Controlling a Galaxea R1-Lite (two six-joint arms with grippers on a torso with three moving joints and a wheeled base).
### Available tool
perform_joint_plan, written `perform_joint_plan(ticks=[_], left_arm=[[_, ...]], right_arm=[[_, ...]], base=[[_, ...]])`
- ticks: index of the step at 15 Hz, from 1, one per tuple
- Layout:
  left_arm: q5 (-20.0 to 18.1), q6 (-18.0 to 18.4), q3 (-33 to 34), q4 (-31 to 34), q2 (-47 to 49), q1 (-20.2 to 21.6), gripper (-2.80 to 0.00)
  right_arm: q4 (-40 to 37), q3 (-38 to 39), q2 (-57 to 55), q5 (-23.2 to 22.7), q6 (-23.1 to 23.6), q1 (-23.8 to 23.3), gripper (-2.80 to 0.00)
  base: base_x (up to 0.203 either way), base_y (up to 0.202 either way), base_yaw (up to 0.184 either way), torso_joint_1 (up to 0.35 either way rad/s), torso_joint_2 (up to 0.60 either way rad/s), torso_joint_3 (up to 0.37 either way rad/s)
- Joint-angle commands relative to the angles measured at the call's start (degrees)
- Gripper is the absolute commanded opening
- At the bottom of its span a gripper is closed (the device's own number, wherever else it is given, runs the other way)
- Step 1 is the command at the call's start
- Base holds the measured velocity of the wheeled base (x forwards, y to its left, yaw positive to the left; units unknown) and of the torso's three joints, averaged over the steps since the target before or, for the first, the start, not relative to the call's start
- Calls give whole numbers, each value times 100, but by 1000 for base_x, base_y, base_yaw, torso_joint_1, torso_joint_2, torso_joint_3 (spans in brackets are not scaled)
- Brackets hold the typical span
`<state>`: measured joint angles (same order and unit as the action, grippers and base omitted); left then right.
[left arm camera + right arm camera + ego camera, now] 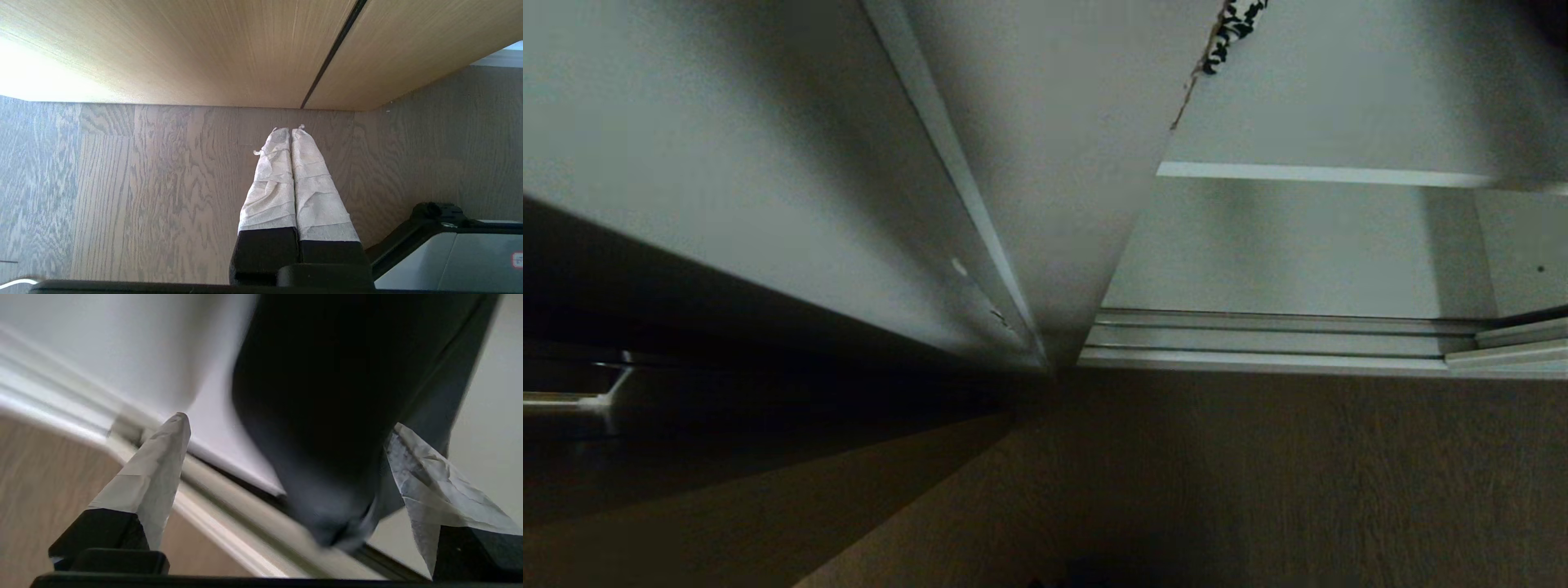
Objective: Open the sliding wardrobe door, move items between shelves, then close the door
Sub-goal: Place the bag on the lower shelf
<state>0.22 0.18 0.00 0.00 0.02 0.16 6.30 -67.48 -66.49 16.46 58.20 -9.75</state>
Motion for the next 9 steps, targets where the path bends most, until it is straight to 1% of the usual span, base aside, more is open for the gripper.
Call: perform_joint_plan(ticks=[1, 5, 6, 8, 9], left_arm=[[4, -1, 0, 0, 6, 2, -280], [4, -1, 0, 0, 6, 2, -280], [4, -1, 0, 0, 6, 2, -280], [4, -1, 0, 0, 6, 2, -280], [4, -1, 0, 0, 6, 2, -280]], right_arm=[[119, -450, -458, 2, -40, 0, 0], [203, -1062, -819, -29, -15, -25, 0], [289, -1036, -861, -37, 25, -48, 0], [568, -924, -955, -75, 249, -185, 0], [683, -902, -1001, -159, 320, -244, 0]], base=[[0, 0, 0, 0, 0, 0], [0, 0, 0, 0, 0, 0], [0, 0, 0, 0, 0, 0], [0, 0, 0, 0, 0, 0], [0, 0, 0, 0, 0, 0]])
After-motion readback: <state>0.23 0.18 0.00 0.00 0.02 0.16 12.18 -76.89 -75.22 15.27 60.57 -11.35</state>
